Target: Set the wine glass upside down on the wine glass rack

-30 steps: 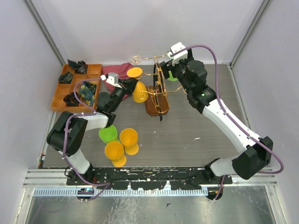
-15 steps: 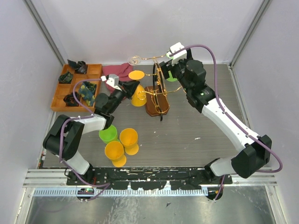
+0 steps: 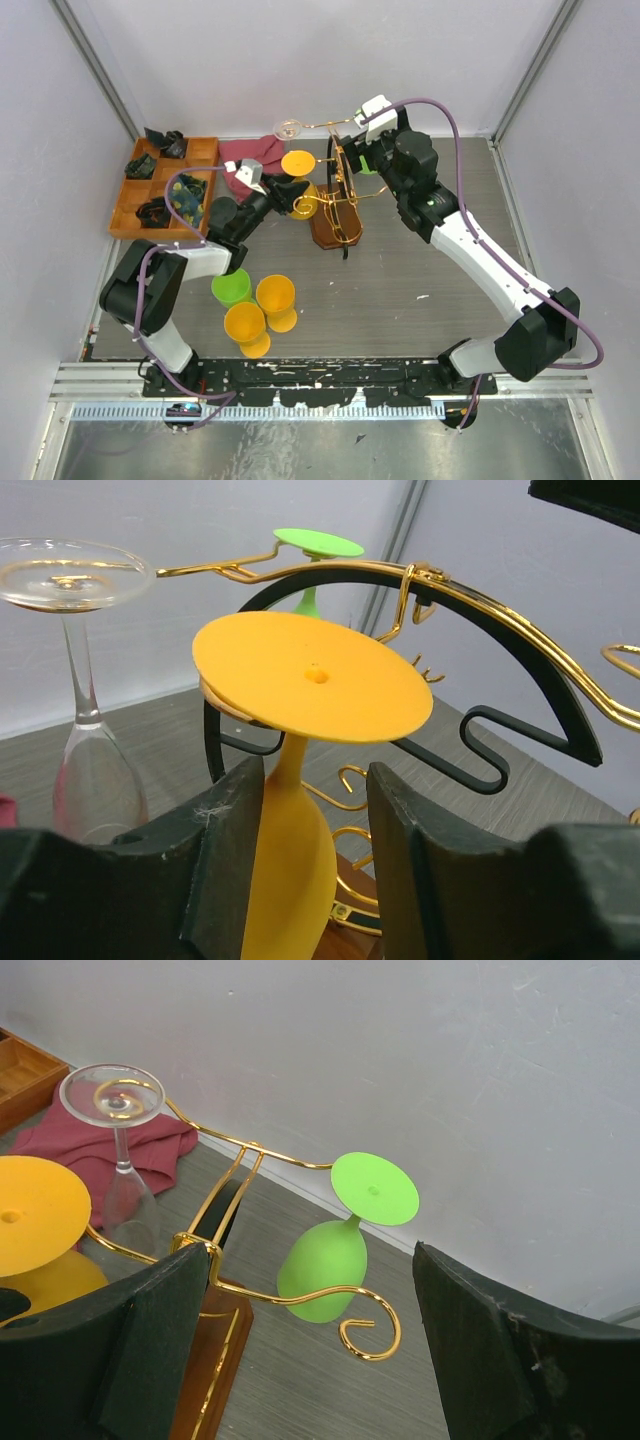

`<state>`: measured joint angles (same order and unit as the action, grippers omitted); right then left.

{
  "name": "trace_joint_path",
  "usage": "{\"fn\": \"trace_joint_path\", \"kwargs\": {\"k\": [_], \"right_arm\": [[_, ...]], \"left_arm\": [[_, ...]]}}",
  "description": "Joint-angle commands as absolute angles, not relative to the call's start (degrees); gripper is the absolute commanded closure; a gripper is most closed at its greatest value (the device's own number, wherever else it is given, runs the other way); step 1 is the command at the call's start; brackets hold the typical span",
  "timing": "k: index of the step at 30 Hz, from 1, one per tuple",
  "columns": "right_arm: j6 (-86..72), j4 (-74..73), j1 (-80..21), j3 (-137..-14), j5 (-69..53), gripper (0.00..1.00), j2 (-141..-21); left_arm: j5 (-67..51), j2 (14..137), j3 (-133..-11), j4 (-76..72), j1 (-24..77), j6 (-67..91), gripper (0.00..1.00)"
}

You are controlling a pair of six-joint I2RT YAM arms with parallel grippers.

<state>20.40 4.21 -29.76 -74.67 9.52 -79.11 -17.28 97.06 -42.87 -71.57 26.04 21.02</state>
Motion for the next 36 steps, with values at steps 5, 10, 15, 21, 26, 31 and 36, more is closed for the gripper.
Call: {"fn": "trace_joint_path", "kwargs": {"k": [5,10,15,21,26,31,36], "right_arm": [[19.3,5.8,-29.5,-75.7,9.8,0.12,-77.7],[18.5,5.0,-29.5,-77.2,9.9,0.12,-77.3],[17.4,2.8,-29.6,-79.8,10.1,0.12,-77.1],[15.6,0.0,-29.5,-81.6,12.0,0.10,-77.8],[13.4,-1.1,-29.4,-81.9,17.6,0.06,-78.2],[10.1,-1.5,-28.9,-81.7,22.0,0.03,-78.0],[7.5,-1.5,-28.1,-81.3,22.7,0.03,-77.5]], "left_arm": [[-16.4,92.1,-39.8,-68.8,26.1,17.8,0.44],[-14.1,87.2,-37.8,-63.9,26.0,15.1,0.42],[-8.8,80.0,-38.1,-50.6,26.0,11.5,0.42],[0.3,70.3,-40.1,-32.8,25.9,6.5,0.42],[6.5,64.0,-42.8,-20.1,26.0,3.8,0.37],[8.3,58.6,-47.3,-7.0,26.0,1.6,0.32],[8.1,55.2,-53.4,11.9,25.9,1.9,0.29]]}}
